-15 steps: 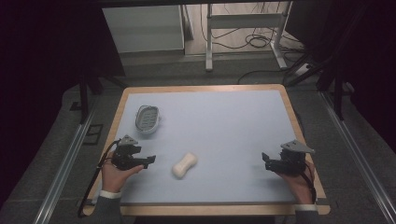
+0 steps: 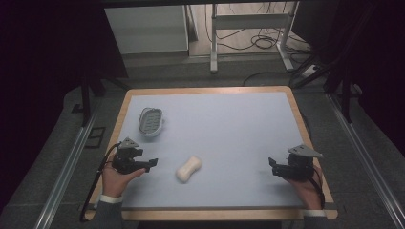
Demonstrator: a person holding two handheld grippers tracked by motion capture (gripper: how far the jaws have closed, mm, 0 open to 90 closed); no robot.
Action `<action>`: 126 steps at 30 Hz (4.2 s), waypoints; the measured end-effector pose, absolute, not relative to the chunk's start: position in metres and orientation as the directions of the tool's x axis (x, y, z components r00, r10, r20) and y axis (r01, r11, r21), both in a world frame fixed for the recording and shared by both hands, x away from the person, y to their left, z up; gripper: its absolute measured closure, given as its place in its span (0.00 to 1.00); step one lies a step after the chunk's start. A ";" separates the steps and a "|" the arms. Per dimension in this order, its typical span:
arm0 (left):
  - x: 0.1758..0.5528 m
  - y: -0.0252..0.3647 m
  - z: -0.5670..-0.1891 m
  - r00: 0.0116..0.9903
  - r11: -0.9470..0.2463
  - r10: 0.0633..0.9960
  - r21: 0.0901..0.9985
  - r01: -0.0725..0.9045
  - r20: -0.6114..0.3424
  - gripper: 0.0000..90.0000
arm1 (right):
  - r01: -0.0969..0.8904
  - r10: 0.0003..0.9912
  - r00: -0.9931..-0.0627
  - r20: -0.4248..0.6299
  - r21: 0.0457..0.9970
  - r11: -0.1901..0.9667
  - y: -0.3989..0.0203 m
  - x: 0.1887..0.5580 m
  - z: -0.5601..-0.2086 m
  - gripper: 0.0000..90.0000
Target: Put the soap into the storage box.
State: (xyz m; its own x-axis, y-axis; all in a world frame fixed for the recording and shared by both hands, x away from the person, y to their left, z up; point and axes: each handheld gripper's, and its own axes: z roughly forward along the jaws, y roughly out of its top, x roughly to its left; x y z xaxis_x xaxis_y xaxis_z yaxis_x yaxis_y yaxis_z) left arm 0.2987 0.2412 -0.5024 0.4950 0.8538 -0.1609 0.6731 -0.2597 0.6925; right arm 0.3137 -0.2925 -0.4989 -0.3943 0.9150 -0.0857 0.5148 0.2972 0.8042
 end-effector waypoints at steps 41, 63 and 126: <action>0.300 0.205 -0.447 0.565 -0.347 0.819 0.698 0.626 -0.101 0.26 | 0.533 0.914 -0.396 -0.086 0.789 0.305 -0.299 0.310 -0.501 0.09; 0.301 0.159 -0.438 0.649 -0.444 0.758 0.674 0.590 -0.068 0.27 | 0.522 0.917 -0.386 -0.100 0.796 0.307 -0.301 0.308 -0.501 0.10; 0.327 0.097 -0.513 0.671 -0.586 0.739 0.429 0.687 -0.064 0.42 | 0.541 0.925 -0.363 -0.112 0.783 0.307 -0.304 0.309 -0.504 0.10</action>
